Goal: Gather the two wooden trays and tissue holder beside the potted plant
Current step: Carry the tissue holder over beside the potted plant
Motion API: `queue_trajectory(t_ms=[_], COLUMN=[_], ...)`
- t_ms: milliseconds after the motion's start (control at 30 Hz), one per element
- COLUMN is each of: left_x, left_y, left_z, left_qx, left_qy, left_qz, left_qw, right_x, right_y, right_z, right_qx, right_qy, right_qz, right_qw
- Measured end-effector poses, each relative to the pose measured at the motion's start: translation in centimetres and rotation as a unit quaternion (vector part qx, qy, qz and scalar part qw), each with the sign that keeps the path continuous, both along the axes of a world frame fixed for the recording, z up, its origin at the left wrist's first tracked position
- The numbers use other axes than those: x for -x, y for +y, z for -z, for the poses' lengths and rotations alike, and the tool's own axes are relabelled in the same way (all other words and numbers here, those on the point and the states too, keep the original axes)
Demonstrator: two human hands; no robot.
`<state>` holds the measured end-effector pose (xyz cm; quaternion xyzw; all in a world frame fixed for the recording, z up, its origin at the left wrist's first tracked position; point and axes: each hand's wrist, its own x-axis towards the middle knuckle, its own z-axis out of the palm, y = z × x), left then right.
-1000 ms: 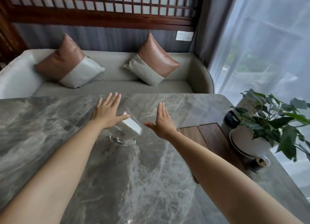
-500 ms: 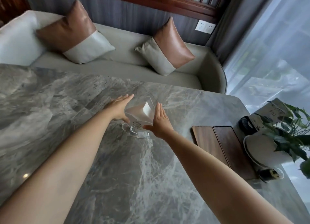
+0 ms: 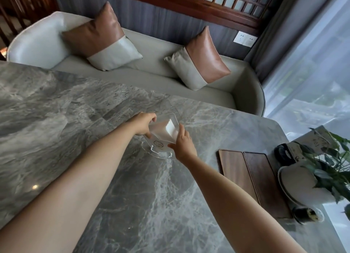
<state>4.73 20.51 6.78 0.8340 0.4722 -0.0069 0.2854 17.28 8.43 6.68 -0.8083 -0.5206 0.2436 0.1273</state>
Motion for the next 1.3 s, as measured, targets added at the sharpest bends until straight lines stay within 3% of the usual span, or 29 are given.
queue_trajectory(t_ms=[533, 1033, 1300], left_x=[-15.7, -31.2, -36.7], left_y=[-9.0, -28.5, -37.6], left_z=[-7.4, -8.1, -6.8], left_qx=[-0.05, -0.052, -0.017], left_qy=[-0.025, -0.023, -0.009], left_qz=[0.163, 0.395, 0.463], left_qw=[0.985, 0.917, 0.886], right_x=[-12.8, -21.5, -24.4], right_y=[-12.3, -34.4, -43.9], right_z=[-6.8, -7.6, -6.8], right_qx=[-0.065, -0.014, -0.014], right_qy=[-0.05, -0.064, -0.06], right_qz=[0.126, 0.313, 0.382], right_qw=[0.989, 0.947, 0.922])
